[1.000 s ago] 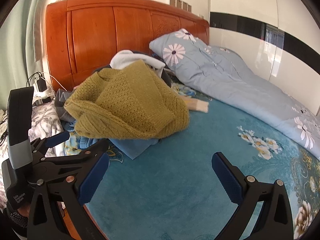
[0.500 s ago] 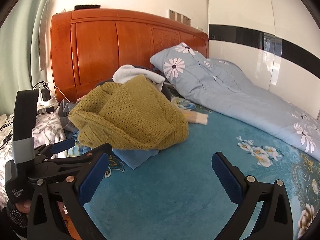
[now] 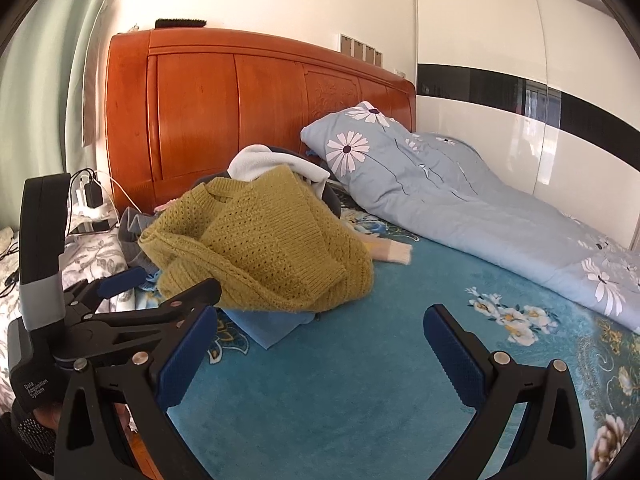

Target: Fold clothes

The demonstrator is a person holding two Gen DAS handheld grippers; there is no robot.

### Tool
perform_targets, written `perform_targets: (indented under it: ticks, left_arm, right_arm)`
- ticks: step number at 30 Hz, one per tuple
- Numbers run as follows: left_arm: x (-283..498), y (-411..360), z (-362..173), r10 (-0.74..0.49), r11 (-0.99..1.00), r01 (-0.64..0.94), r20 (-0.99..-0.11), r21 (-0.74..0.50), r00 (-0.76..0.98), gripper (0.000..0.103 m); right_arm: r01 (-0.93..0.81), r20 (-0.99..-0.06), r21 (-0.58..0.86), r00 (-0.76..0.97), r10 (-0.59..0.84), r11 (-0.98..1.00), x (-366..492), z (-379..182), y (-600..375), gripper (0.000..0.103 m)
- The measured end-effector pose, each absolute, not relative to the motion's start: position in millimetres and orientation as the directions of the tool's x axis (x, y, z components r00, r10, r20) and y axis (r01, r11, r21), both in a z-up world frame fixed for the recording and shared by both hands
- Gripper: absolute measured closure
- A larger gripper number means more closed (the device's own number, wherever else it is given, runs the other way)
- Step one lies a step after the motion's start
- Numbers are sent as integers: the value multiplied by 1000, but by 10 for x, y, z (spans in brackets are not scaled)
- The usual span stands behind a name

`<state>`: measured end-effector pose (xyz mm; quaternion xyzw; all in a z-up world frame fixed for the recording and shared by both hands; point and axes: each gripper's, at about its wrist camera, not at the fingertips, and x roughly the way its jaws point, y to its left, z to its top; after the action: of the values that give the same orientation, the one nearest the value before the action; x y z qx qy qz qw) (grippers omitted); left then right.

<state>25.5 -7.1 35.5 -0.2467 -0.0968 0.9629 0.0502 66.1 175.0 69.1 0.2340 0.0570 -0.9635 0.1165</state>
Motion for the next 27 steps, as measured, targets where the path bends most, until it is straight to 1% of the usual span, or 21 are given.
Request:
perform_targets:
  ticks: [5, 9, 14, 20, 27]
  left_arm:
    - [221, -98, 347, 156, -973, -47, -499, -225, -852, 0]
    - [234, -148, 363, 171, -967, -51, -490, -248, -855, 0]
    - [247, -141, 383, 163, -972, -56, -480, -229, -862, 0]
    - [184, -170, 316, 189, -963, -58, -508, -263, -841, 0]
    - [115, -175, 258, 193, -961, -56, -513, -270, -836, 0]
  right_arm:
    - [245, -472, -47, -860, -195, -968, 658, 681, 1751, 0]
    - [255, -473, -41, -857, -206, -966, 665, 691, 1745, 0]
    - [260, -478, -48, -854, -206, -964, 674, 691, 1702, 0]
    - [262, -501, -66, -843, -195, -963, 634, 681, 1675, 0]
    - [265, -531, -70, -826, -189, -962, 595, 588, 1725, 0]
